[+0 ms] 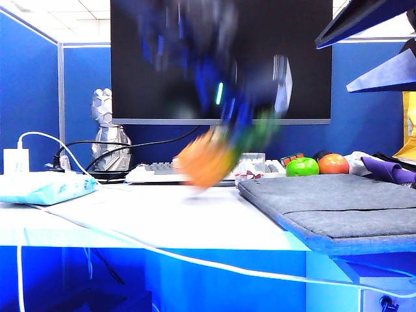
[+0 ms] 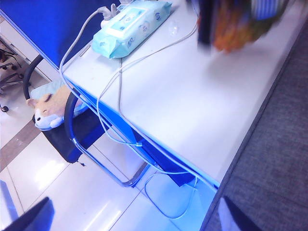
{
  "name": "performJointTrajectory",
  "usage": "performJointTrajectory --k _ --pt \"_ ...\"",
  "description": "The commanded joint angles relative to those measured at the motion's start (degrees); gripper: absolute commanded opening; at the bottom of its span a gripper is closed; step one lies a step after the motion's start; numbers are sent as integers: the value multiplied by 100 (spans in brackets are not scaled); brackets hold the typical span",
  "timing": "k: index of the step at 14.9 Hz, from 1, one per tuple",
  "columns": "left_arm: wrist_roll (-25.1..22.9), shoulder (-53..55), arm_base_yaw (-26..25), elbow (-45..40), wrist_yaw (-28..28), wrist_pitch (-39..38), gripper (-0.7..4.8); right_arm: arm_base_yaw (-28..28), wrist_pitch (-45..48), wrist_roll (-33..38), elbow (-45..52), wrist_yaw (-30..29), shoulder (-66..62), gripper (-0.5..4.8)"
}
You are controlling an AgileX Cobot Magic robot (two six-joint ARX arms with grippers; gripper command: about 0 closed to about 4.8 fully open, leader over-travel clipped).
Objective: Pick up the pineapple and place it above the gray bag.
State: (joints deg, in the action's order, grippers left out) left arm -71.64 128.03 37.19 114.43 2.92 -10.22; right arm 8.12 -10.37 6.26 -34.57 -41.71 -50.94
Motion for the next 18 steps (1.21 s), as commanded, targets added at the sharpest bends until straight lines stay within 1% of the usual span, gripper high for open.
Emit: performJointTrajectory --k 1,2,3,4,5,7,8,9,10,11,12,13,14,17,18 --pt "2096 -739 -105 507 -1067 -599 -6 -2 413 -39 -35 374 2 479" --pt "2892 -1025 -186 507 -1578 -710 -6 -2 625 -35 -37 468 2 479" --pt "3432 -1241 -297 507 -2188 -879 -6 -26 894 -24 -39 472 4 479" --pt "3742 -1429 -402 505 -2732 -1191 -6 -63 1217 63 -46 472 7 479" --pt "3926 -1534 -496 485 -3139 -1488 -6 -118 1458 243 -74 468 7 479" --pt "3882 -1558 -651 442 -4046 -2173 -6 -258 1869 494 -81 404 24 479" --pt "3661 -1558 -675 269 -4378 -2225 -6 -337 1827 492 -140 280 52 479" --pt "3499 -1558 -678 107 -4531 -2173 -6 -455 1749 514 -245 116 66 479" --pt "3453 -1556 -688 -153 -4857 -1838 -6 -669 1600 518 -404 -55 120 479" --pt "3536 -1556 -704 -463 -5108 -1156 -6 -894 1464 527 -575 -216 201 479" --pt "3923 -1539 -706 -767 -5158 -234 -6 -1132 1305 533 -765 -348 317 479" --pt "4301 -1462 -706 -997 -5235 649 -6 -1252 1121 529 -920 -343 398 479" --pt "4793 -1290 -704 -1095 -5445 1464 -6 -1298 973 518 -1054 -343 409 479" --pt "6284 -525 -549 -1095 -5525 3674 -6 -1298 782 413 -1088 -361 413 479" --pt "6605 -278 -522 -1095 -5521 4140 -6 -1318 702 356 -1088 -361 411 479"
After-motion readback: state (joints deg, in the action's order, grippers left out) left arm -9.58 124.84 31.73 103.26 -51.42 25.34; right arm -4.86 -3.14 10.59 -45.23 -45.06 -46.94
